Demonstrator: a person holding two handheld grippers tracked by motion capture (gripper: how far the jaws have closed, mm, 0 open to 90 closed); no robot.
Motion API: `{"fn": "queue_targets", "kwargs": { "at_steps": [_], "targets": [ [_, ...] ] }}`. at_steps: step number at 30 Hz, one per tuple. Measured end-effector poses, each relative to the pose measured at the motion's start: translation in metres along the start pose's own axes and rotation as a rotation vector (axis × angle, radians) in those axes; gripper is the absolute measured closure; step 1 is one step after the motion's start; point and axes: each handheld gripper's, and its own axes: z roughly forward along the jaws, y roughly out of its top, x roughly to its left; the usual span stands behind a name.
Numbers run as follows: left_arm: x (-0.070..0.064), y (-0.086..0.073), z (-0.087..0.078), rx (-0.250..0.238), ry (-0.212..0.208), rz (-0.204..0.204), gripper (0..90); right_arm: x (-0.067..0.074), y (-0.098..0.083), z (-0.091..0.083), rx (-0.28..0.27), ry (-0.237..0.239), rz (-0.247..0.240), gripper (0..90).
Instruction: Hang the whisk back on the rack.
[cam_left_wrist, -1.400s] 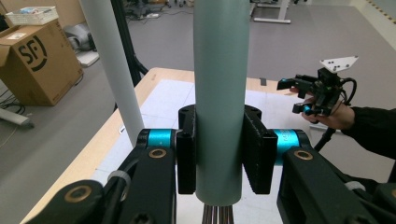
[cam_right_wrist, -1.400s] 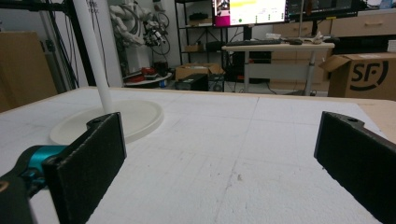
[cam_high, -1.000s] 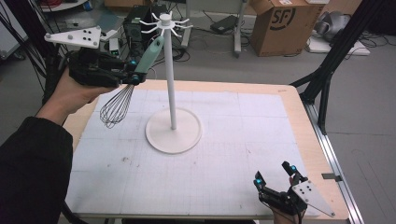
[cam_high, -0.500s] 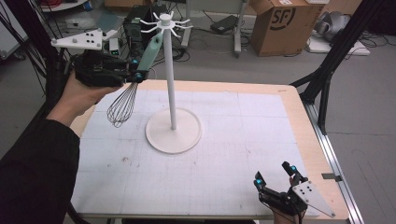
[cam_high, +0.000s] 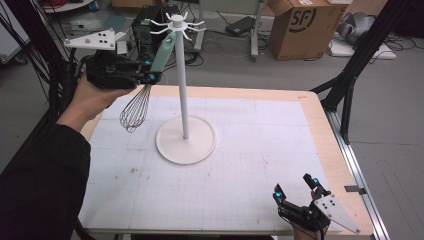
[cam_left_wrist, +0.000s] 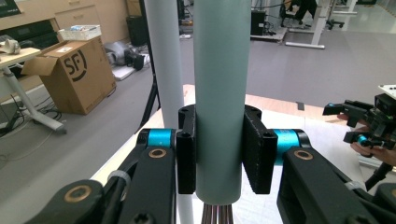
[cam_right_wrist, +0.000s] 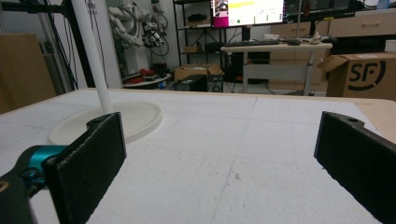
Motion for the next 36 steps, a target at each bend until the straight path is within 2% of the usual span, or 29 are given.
{"fn": "queue_targets", "kwargs": {
  "at_steps": [4, 10, 17, 24, 25, 26, 30, 33, 36],
  "targets": [
    [-0.001, -0.005, 0.005, -0.008, -0.003, -0.007, 69.7, 0.000, 0.000, -0.001, 0.001, -0.002, 0.001, 1.1],
    [-0.002, -0.006, 0.008, -0.013, 0.004, 0.015, 69.6, -0.001, 0.000, -0.004, -0.003, -0.009, 0.001, 1.1],
    [-0.002, -0.016, 0.006, -0.073, 0.013, -0.003, 69.5, -0.001, 0.000, -0.004, -0.001, -0.009, 0.002, 1.1],
    [-0.005, -0.016, 0.007, -0.079, 0.040, 0.011, 68.9, 0.000, -0.001, -0.004, 0.001, -0.010, 0.001, 1.1],
    [-0.005, -0.016, 0.007, -0.075, 0.040, 0.018, 67.6, 0.000, -0.001, -0.004, 0.000, -0.009, 0.002, 1.1],
    [-0.005, -0.017, 0.007, -0.079, 0.039, 0.017, 62.4, 0.000, -0.001, -0.004, 0.002, -0.009, 0.001, 1.1],
    [-0.004, -0.021, 0.003, -0.131, 0.053, 0.002, 51.0, -0.001, -0.001, -0.004, 0.003, -0.010, 0.004, 1.1],
    [-0.005, -0.027, -0.003, -0.156, 0.073, -0.005, 46.8, 0.000, -0.001, -0.004, 0.002, -0.009, 0.002, 1.1],
    [-0.011, -0.039, -0.006, -0.190, 0.067, -0.014, 43.3, -0.001, 0.000, -0.004, -0.001, -0.010, 0.002, 1.1]
  ]
}}
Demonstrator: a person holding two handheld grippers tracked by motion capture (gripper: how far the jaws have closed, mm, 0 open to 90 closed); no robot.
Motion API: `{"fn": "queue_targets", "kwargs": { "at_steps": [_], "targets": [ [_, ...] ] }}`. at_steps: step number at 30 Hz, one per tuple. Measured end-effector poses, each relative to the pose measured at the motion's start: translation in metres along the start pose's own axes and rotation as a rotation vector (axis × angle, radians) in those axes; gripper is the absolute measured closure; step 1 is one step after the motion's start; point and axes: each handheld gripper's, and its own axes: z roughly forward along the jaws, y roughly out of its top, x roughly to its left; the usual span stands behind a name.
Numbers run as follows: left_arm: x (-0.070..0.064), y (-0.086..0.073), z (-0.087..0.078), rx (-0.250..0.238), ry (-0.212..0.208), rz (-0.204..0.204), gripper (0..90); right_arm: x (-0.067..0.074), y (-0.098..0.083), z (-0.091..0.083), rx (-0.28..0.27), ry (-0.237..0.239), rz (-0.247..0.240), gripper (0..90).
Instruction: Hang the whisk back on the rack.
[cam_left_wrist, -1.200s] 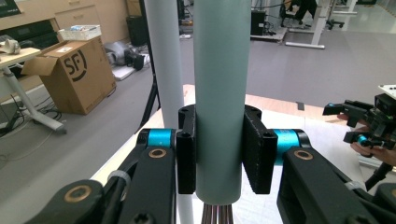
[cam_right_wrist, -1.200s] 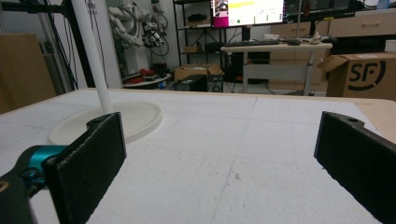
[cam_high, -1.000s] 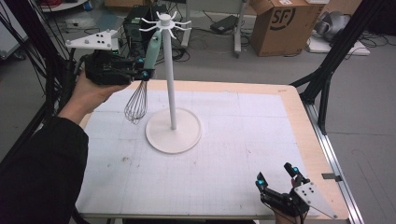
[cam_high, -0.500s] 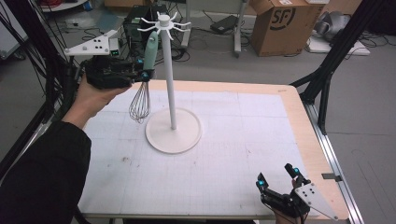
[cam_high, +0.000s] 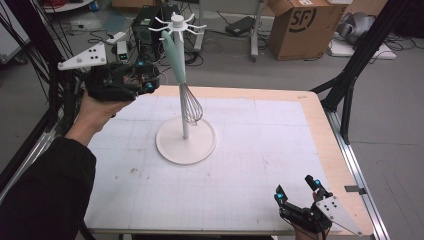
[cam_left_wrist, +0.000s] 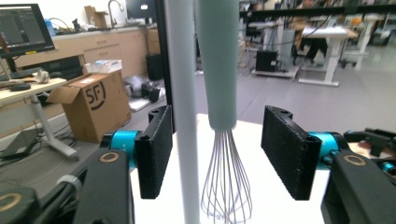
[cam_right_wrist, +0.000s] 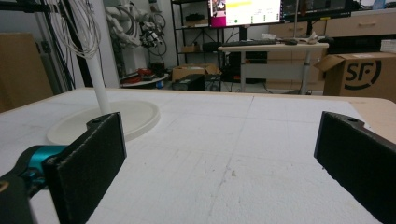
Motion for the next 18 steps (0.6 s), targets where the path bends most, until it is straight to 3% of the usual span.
{"fn": "queue_targets", "kwargs": {
  "at_steps": [6, 10, 12, 18],
  "targets": [
    [-0.015, -0.027, -0.007, -0.024, 0.026, -0.007, 33.5, 0.002, 0.000, 0.000, -0.005, -0.008, -0.009, 1.1],
    [-0.028, -0.041, -0.014, -0.038, 0.048, 0.024, 28.9, 0.002, 0.000, 0.000, -0.007, -0.014, -0.010, 1.1],
    [-0.033, -0.046, -0.019, -0.048, 0.089, 0.062, 23.6, 0.002, 0.000, 0.000, -0.007, -0.014, -0.008, 1.1],
    [-0.044, -0.067, -0.031, -0.076, 0.128, 0.054, 17.8, 0.002, 0.000, 0.000, -0.006, -0.013, -0.011, 1.1]
  ]
}}
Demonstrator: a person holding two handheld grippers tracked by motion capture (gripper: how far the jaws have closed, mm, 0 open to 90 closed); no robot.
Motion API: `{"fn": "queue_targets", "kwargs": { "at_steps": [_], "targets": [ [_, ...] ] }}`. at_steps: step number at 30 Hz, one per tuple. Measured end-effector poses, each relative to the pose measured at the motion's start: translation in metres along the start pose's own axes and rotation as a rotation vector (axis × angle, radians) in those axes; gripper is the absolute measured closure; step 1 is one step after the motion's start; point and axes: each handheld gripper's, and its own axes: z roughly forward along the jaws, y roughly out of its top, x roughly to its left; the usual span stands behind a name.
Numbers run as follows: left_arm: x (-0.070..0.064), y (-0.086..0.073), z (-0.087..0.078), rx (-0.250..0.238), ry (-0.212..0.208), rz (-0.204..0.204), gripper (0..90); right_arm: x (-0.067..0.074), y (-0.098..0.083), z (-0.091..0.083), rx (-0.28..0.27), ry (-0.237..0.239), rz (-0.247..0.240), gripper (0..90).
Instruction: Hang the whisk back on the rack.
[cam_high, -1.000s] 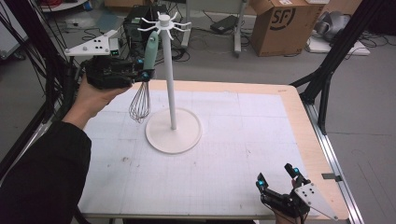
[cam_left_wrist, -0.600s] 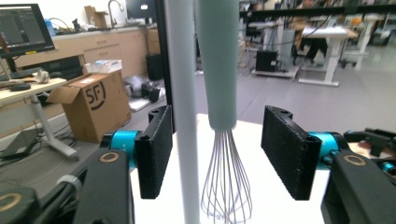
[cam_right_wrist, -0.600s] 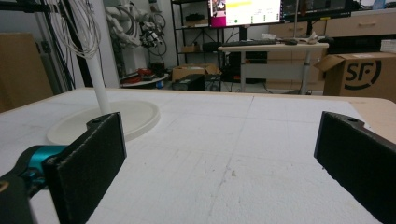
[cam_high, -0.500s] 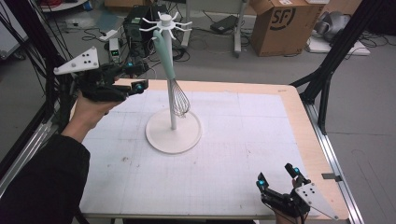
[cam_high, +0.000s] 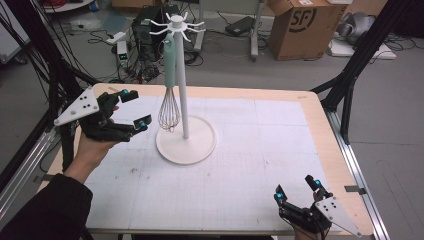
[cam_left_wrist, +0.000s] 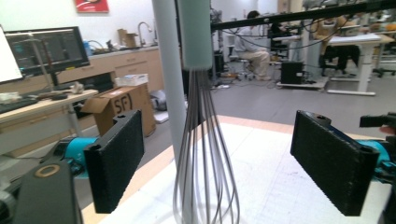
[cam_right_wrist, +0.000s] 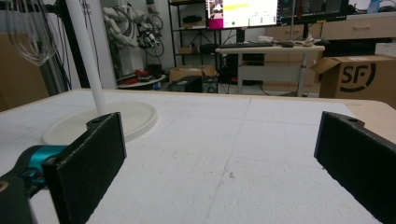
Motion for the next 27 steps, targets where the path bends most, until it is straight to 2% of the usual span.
{"fn": "queue_targets", "kwargs": {
  "at_steps": [5, 7, 13, 20, 23, 27],
  "targets": [
    [-0.008, -0.022, -0.006, 0.005, 0.009, -0.023, 15.5, 0.000, 0.000, 0.000, -0.001, 0.000, -0.003, 1.1],
    [-0.013, -0.031, -0.009, 0.000, 0.017, -0.016, 13.6, 0.001, 0.000, 0.000, 0.001, 0.000, 0.002, 1.1],
    [-0.024, -0.056, -0.019, -0.011, 0.034, -0.050, 13.1, 0.001, 0.000, 0.000, 0.004, 0.003, 0.001, 1.1],
    [-0.033, -0.076, -0.027, -0.014, 0.073, -0.053, 13.3, 0.001, 0.000, 0.001, 0.006, 0.001, 0.004, 1.1],
    [-0.038, -0.085, -0.029, -0.001, 0.081, -0.061, 13.1, 0.001, 0.000, 0.000, 0.004, 0.002, 0.002, 1.1],
    [-0.046, -0.096, -0.032, -0.008, 0.088, -0.059, 12.8, 0.001, -0.001, 0.001, 0.005, 0.001, 0.003, 1.1]
  ]
}}
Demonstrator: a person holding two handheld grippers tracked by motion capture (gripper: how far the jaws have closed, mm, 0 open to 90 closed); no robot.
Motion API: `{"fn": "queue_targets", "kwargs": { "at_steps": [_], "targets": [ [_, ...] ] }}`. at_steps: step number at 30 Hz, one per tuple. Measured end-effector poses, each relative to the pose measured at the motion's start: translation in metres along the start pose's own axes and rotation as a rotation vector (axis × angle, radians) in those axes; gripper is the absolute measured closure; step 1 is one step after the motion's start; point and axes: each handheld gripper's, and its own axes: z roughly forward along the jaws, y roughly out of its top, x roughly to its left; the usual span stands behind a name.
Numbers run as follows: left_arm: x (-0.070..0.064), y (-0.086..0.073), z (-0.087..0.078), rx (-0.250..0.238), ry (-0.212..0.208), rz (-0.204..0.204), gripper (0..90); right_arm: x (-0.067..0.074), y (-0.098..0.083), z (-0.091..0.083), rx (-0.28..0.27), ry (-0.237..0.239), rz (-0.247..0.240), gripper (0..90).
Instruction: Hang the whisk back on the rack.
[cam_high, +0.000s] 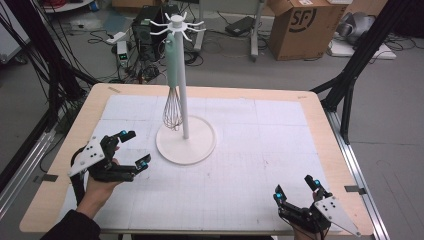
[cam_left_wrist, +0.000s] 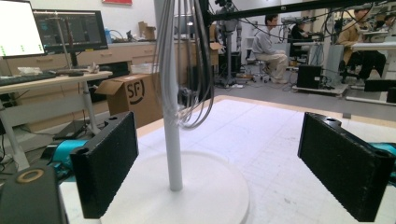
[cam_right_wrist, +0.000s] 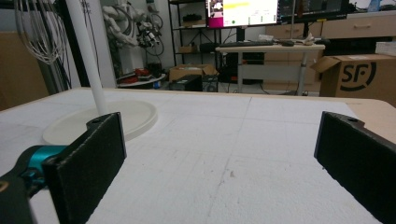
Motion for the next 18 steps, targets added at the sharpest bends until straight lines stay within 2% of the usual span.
{"fn": "queue_targets", "kwargs": {
  "at_steps": [11, 18],
  "targets": [
    [-0.007, -0.023, -0.012, -0.029, 0.036, -0.040, 12.2, 0.001, 0.000, 0.001, -0.002, 0.001, -0.003, 1.1],
    [-0.012, -0.032, -0.019, -0.038, 0.059, -0.035, 12.1, 0.002, 0.001, 0.002, 0.001, 0.007, -0.008, 1.1]
  ]
}}
